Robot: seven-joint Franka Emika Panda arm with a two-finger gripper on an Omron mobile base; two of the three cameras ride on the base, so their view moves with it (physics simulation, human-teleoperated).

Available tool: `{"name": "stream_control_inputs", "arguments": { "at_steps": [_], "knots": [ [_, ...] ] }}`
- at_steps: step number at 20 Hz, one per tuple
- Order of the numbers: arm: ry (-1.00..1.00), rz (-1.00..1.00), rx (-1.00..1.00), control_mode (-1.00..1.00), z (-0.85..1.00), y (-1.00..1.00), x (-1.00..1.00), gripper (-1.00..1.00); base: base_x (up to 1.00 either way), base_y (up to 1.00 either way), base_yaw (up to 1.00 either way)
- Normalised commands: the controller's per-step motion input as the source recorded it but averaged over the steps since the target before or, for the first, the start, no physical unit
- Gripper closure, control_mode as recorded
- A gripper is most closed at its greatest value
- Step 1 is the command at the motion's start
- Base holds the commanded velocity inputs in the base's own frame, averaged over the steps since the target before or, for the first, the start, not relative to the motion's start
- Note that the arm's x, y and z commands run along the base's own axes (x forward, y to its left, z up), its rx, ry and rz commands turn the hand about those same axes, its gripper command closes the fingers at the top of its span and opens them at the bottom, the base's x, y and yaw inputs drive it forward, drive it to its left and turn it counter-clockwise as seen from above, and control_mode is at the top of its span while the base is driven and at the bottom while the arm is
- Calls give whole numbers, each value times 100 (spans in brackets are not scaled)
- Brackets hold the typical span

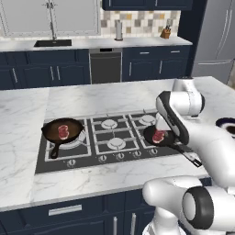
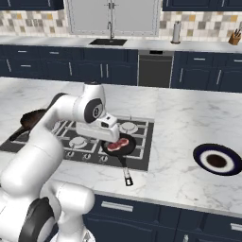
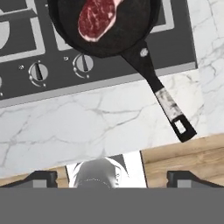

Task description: Place one of the steaks on the plate and the other in the bowl. Then place the bowl in the fridge.

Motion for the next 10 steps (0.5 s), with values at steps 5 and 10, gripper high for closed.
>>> {"name": "stream_control_inputs", "arguments": {
  "at_steps": [5, 10],
  "knots": [
    [3, -4, 0, -100, -29, -8, 45, -100, 0, 0, 0],
    [0, -3, 0, -100, -31, -6, 44, -100, 0, 0, 0]
  ]
}}
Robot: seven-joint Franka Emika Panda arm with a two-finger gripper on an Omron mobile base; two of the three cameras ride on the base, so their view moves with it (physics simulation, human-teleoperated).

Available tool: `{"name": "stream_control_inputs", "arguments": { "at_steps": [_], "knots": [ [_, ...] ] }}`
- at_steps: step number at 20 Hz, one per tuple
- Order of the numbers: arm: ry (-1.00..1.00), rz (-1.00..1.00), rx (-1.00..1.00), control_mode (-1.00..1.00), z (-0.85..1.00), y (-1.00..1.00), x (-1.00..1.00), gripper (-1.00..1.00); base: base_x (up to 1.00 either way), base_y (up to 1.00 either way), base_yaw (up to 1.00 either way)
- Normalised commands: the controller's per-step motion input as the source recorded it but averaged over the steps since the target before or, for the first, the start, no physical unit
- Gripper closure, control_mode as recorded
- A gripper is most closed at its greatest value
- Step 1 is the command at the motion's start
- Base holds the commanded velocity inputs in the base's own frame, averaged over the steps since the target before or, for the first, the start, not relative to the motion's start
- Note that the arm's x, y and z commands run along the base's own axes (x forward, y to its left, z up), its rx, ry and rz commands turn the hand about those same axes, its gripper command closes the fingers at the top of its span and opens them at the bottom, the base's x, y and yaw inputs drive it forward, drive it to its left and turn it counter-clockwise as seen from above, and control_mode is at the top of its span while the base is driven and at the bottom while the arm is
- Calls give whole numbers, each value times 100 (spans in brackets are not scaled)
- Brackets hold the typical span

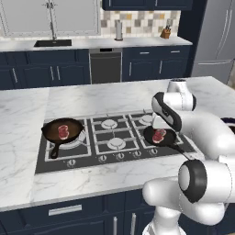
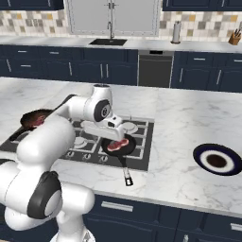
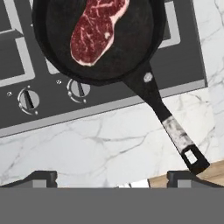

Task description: Place one of the steaks on the plate and the other in the bowl. Then place the bowl in the fridge.

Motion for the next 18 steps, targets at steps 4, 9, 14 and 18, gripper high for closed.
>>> {"name": "stream_control_inputs", "arguments": {
  "at_steps": [4, 9, 14, 18],
  "knots": [
    [0, -1, 0, -100, -30, -1, 43, -100, 0, 0, 0],
    [0, -1, 0, -100, -28, -10, 41, -100, 0, 0, 0],
    [0, 0, 0, -100, -18, -9, 31, -100, 0, 0, 0],
    [0, 0, 0, -100, -15, -3, 38, -100, 0, 0, 0]
  ]
}}
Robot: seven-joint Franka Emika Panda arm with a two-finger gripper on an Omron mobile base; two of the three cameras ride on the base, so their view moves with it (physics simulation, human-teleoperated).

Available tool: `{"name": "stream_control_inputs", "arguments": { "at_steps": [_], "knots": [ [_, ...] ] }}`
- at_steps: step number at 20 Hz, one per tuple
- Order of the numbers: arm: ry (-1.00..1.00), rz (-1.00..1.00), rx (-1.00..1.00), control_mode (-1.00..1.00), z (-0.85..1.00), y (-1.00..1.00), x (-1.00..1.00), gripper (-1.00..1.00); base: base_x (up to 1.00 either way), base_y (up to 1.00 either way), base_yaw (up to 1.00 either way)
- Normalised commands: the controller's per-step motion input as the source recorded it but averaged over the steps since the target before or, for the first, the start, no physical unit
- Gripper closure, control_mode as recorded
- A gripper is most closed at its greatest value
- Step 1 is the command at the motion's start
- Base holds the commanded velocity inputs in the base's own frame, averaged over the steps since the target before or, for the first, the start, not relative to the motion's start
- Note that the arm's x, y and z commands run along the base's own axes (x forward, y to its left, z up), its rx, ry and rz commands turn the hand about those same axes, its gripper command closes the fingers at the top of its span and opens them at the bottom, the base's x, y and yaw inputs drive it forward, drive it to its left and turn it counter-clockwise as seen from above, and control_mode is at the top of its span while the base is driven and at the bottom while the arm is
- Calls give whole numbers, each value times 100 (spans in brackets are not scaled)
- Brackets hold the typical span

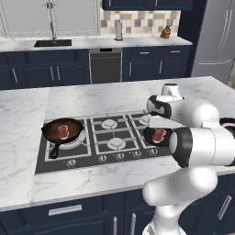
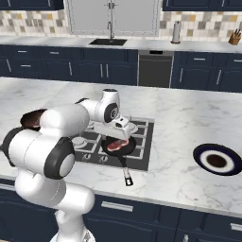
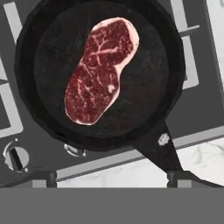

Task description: Place one of the steaks on the plate and the other in the bowl. Then place the bowl in the fridge.

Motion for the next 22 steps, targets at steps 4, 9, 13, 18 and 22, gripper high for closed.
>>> {"name": "stream_control_inputs", "arguments": {
  "at_steps": [4, 9, 13, 18, 22],
  "knots": [
    [0, 0, 0, -100, -27, 0, 37, -100, 0, 0, 0],
    [0, 0, 0, -100, -30, 0, 31, -100, 0, 0, 0],
    [0, -2, 0, -100, -27, -1, 16, -100, 0, 0, 0],
    [0, -10, 0, -100, -12, -1, 11, -100, 0, 0, 0],
    [0, -8, 0, -100, -19, 0, 13, -100, 0, 0, 0]
  ]
}}
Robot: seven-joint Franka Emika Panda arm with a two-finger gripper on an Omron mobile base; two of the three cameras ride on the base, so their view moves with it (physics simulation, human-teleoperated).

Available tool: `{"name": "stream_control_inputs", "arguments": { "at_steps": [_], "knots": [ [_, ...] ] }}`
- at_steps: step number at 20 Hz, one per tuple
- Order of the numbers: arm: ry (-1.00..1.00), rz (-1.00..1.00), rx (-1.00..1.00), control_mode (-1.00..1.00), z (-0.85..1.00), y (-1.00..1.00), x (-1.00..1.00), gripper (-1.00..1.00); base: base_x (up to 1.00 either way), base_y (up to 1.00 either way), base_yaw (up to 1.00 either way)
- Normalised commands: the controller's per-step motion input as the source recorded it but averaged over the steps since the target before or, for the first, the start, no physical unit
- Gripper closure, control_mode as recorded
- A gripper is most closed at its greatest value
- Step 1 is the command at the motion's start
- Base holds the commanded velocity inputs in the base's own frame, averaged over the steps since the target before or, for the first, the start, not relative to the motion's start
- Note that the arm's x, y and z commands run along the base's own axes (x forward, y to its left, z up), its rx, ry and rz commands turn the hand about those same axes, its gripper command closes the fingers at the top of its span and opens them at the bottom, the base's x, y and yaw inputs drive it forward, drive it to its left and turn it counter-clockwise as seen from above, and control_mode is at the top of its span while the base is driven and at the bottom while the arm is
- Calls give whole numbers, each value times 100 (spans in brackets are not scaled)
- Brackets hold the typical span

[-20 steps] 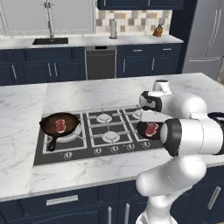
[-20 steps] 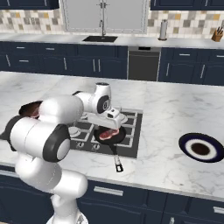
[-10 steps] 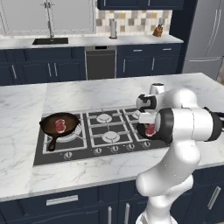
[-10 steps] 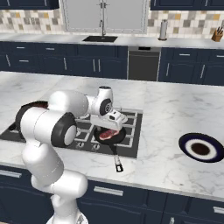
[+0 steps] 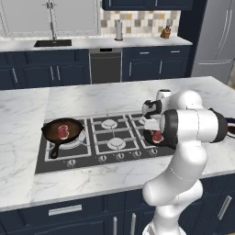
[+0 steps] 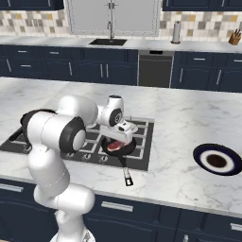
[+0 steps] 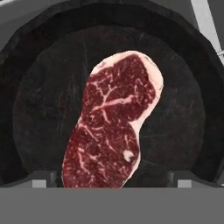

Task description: Place one of the steaks on the plate and the other in the bowl. Then place the bowl in the fridge.

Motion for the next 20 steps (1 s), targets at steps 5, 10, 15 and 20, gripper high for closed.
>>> {"name": "stream_control_inputs", "arguments": {
  "at_steps": [5, 10, 15, 20],
  "knots": [
    [0, -9, 0, -100, -24, 0, 16, -100, 0, 0, 0],
    [0, -8, 0, -100, -22, 0, 17, -100, 0, 0, 0],
    [0, -7, 0, -100, -27, 0, 9, -100, 0, 0, 0],
    [2, -7, 0, -100, -69, 0, -2, -100, 0, 0, 0]
  ]
}}
